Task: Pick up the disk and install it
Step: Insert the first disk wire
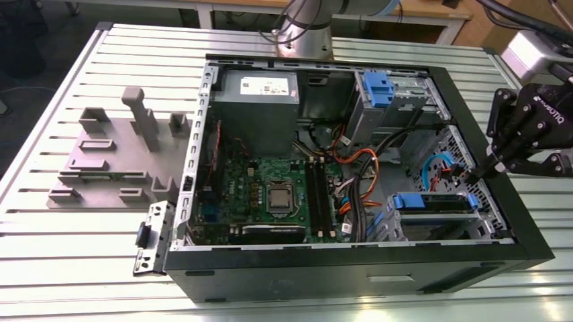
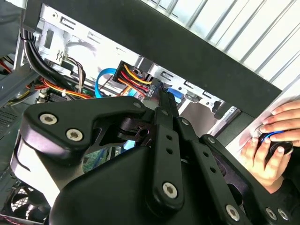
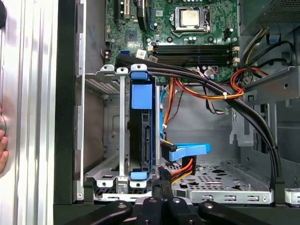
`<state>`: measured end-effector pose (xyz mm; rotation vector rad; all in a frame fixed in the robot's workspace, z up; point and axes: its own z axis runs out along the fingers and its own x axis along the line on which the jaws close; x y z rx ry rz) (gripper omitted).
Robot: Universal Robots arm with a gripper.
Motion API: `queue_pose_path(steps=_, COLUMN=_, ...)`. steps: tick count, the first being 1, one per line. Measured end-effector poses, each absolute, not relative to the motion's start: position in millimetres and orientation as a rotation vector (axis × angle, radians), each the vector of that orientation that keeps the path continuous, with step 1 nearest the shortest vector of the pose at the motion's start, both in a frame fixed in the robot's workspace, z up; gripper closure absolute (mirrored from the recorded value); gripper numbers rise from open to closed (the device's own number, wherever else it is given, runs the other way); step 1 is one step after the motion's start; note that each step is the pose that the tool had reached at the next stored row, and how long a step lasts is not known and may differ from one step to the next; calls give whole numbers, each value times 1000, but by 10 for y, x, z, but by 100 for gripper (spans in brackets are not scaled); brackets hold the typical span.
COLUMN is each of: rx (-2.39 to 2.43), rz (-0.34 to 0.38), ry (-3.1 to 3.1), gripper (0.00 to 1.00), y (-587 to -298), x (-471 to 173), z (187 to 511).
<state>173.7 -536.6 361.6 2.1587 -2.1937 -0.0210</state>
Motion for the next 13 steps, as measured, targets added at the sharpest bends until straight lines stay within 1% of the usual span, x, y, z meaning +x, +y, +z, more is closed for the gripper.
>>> queue_pose_path(steps=3, rx=2159, rz=-20, ry=-2193, gripper=89, y=-5366, x=1738, z=3616)
queue_pose_path(steps=4, rx=2158, rz=-20, ry=-2193, gripper=83, y=-5365, x=1738, z=3615)
queue_pose_path(steps=6, rx=2157, rz=-22, ry=-2191, gripper=83, y=-5365, x=1739, z=3611)
queue_pose_path(steps=7, rx=2155, rz=-26, ry=-2189, gripper=76, y=-5365, x=1743, z=3609)
queue_pose_path(steps=10, rx=2143, rz=-46, ry=-2177, gripper=76, y=-5365, x=1758, z=3601)
queue_pose_path(steps=13, rx=2133, rz=-31, ry=-2170, gripper=76, y=-5363, x=1766, z=3586)
